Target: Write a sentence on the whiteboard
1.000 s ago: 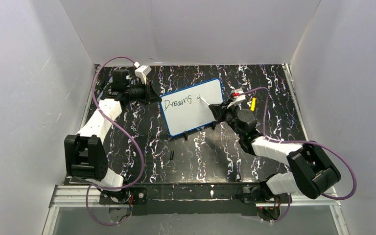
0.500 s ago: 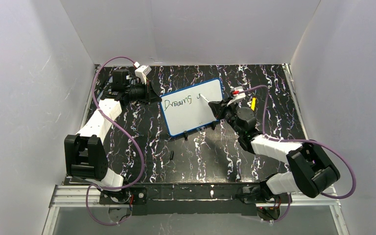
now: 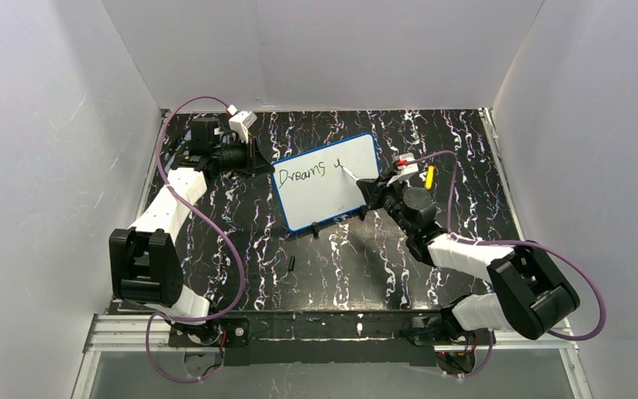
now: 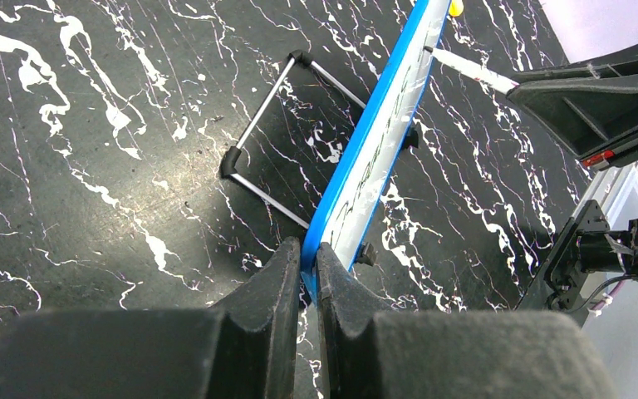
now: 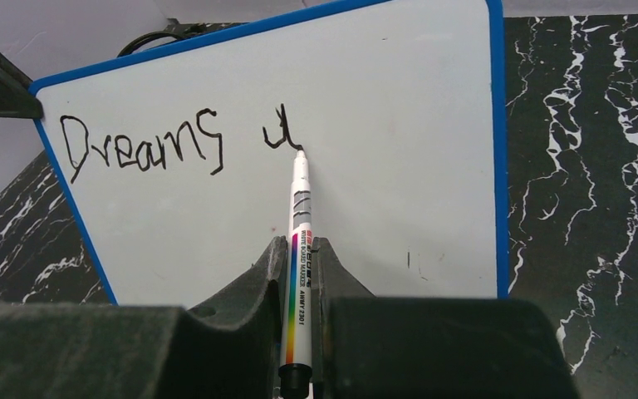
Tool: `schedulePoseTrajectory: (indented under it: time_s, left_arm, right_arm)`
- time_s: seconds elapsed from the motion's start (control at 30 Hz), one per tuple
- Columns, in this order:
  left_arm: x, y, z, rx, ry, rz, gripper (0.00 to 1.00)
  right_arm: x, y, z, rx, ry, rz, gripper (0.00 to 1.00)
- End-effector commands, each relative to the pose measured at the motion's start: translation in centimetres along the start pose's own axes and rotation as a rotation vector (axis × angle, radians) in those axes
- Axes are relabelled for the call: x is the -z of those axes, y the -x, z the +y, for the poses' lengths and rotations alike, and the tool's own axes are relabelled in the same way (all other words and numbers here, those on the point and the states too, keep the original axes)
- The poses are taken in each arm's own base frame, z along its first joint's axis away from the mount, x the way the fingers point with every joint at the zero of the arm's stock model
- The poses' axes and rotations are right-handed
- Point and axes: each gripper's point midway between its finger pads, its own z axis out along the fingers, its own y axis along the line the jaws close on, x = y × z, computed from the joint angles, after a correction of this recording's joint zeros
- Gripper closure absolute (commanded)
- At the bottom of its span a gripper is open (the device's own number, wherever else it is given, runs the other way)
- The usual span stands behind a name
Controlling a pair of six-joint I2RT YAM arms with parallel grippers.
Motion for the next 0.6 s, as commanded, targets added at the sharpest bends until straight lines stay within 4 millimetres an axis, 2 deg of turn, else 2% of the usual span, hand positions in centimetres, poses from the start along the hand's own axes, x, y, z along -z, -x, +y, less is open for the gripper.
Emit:
schedulePoseTrajectory:
  time_s: [0.0, 0.3, 0.57]
  left_arm:
    - [0.8, 0.6, -1.5, -0.02, -0.034, -0.018, 1.0]
    - [0.8, 0.6, -1.5, -0.02, -0.034, -0.018, 1.0]
    - [0.7, 0.6, -1.5, -0.018, -0.036, -0.017, 1.0]
  right_arm:
    - [0.2, 1.7, -1.1, 0.026, -0.065, -0.051, 0.99]
    - [-0.5, 5.7, 1.5, 0.017, 0.026, -0.137, 0.99]
    - [-1.7, 6.0, 2.0, 0.02, 0.05, -0.138, 0.99]
